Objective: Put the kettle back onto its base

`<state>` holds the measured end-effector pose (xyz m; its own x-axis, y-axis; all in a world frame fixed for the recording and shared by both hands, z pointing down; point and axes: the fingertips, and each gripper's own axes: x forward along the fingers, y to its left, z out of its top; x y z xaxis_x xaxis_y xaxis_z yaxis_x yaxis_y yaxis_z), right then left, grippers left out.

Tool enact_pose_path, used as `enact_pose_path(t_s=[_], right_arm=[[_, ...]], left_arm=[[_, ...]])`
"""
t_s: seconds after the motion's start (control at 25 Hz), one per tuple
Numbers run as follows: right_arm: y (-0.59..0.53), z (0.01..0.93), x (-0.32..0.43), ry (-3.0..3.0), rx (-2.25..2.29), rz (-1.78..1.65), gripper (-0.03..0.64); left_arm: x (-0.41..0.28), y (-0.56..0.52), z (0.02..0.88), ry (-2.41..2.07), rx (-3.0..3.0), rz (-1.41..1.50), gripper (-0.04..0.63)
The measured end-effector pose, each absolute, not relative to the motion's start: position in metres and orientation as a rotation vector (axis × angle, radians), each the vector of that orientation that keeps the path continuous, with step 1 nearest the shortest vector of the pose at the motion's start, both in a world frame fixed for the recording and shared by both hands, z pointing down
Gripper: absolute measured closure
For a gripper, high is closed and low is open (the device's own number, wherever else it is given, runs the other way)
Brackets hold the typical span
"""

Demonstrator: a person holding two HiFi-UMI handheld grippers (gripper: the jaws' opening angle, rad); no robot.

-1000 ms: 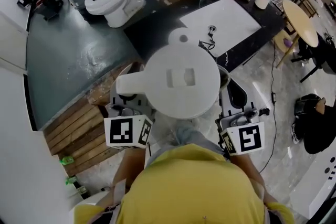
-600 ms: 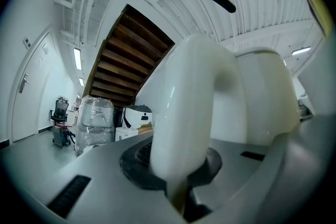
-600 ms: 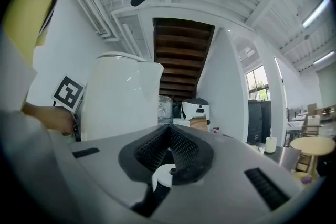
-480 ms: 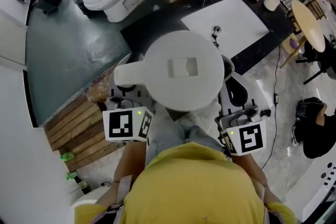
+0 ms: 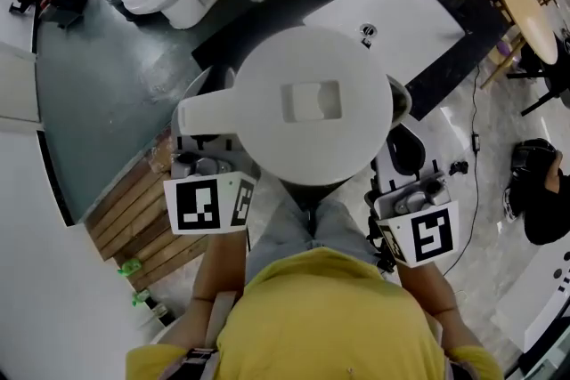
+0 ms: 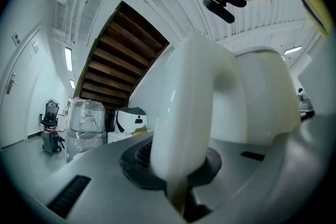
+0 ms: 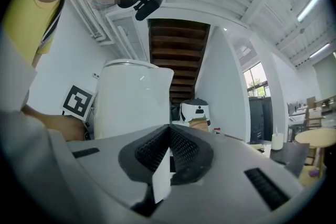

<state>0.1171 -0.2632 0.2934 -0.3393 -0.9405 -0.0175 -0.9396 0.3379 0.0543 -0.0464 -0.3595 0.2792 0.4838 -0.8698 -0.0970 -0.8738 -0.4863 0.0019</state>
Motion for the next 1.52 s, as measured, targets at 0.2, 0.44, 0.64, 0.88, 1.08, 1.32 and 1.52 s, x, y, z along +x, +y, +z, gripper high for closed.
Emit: enact_pose_path(t_s=[0.2, 0.44, 0.64, 0.88, 1.08, 1.32, 1.52], right_arm=[[-0.287, 0.298, 0.124, -2.545, 1.832, -0.113, 0.601], [-0.315, 0.305, 0.130, -2.534, 1.863, -0.133, 0.601], [-0.334, 0.316, 0.134, -2.519, 1.873, -0.142, 0.601], [-0.357, 0.329, 0.143, -2.497, 1.886, -0.121, 0.601], [-0.376, 0.342, 0.151, -2.482, 1.890, -0.101, 0.601], [-0.389, 0.359, 0.159, -2.456, 1.897, -0.072, 0.601], [-0.398, 0.370, 0.165, -2.438, 1.902, -0.049, 0.601]], left_arm=[[-0.038, -0.387, 0.286, 1.529, -2.685, 0.153, 0.554], [-0.030, -0.418, 0.293, 1.507, -2.700, 0.175, 0.554], [-0.025, -0.439, 0.306, 1.502, -2.714, 0.175, 0.554], [-0.015, -0.463, 0.319, 1.489, -2.725, 0.159, 0.554], [-0.007, -0.481, 0.330, 1.482, -2.723, 0.139, 0.554], [0.003, -0.497, 0.351, 1.477, -2.756, 0.123, 0.554], [0.010, -0.506, 0.367, 1.470, -2.776, 0.106, 0.554]])
